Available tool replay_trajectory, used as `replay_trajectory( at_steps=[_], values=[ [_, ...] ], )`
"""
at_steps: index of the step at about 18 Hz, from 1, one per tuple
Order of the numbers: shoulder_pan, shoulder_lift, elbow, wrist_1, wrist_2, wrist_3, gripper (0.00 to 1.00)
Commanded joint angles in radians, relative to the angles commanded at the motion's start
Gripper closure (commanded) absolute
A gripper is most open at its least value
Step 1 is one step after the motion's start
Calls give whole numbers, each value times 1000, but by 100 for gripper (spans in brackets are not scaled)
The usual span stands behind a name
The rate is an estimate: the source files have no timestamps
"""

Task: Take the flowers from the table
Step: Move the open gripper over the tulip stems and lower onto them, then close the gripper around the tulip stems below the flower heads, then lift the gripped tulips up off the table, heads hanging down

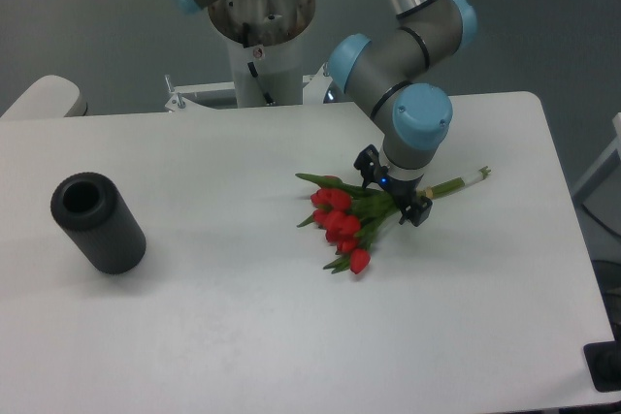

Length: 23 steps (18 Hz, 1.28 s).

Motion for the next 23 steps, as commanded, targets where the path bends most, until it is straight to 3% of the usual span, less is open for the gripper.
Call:
replay_trajectory(
  at_steps=[4,8,11,18,23],
  values=[
    [-2,-6,0,0,-2,6,2],
    [-2,-14,14,-2,-5,2,44],
    [1,-15,25,-3,-6,3,61],
    [11,-6,61,-21,-5,15,64],
    [9,24,201,-199,-90,17,64]
  ],
)
